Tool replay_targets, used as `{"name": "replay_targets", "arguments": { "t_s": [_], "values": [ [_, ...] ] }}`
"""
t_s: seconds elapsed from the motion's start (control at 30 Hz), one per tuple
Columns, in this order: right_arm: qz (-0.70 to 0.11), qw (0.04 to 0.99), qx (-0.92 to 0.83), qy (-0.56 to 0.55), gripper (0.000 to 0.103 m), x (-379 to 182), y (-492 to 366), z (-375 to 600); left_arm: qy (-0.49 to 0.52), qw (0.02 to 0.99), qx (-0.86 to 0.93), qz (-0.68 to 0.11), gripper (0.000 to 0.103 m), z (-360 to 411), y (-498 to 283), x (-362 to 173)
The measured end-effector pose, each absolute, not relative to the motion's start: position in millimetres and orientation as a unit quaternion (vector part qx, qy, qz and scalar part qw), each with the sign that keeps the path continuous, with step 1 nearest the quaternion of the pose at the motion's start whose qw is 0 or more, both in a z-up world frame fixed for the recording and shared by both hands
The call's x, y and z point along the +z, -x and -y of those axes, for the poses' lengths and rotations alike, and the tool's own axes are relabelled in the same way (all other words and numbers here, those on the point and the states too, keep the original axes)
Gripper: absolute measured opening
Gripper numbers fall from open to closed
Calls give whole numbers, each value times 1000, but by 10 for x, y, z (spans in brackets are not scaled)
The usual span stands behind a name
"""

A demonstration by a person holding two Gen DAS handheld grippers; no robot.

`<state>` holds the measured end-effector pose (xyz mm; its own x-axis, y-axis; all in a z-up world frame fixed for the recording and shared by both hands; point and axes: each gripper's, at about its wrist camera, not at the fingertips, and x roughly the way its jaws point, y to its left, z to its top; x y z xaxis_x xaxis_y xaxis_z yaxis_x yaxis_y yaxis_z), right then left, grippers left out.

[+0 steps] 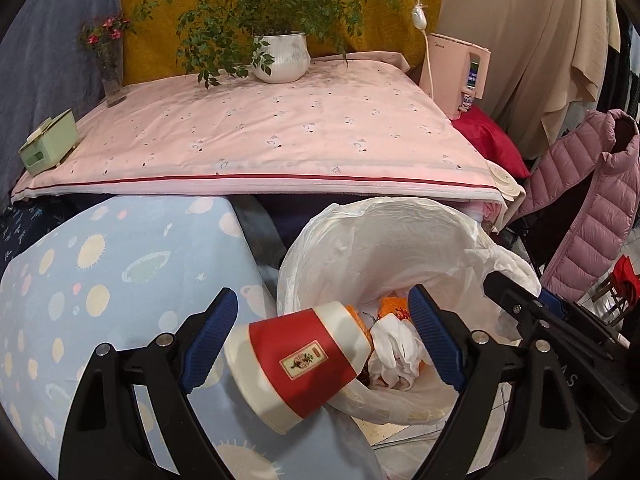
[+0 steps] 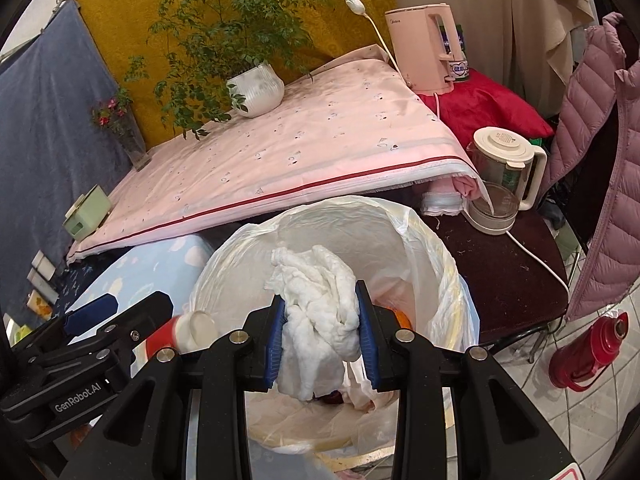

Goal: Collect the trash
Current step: 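Carry the paper cup and tissue over the bin with both grippers, then open both grippers to drop the cup and tissue into the bin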

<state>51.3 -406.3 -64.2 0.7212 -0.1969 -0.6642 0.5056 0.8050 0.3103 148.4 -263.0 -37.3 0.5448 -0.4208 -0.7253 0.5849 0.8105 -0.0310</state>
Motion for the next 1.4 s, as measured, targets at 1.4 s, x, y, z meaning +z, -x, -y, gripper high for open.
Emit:
{"name": "replay_targets", "arguments": {
  "t_s": [1.4],
  "values": [
    [-340,888,-200,-237,53,-886,-498,4143,-53,853,-314,-414,77,2618,-1450,-571]
  ]
}}
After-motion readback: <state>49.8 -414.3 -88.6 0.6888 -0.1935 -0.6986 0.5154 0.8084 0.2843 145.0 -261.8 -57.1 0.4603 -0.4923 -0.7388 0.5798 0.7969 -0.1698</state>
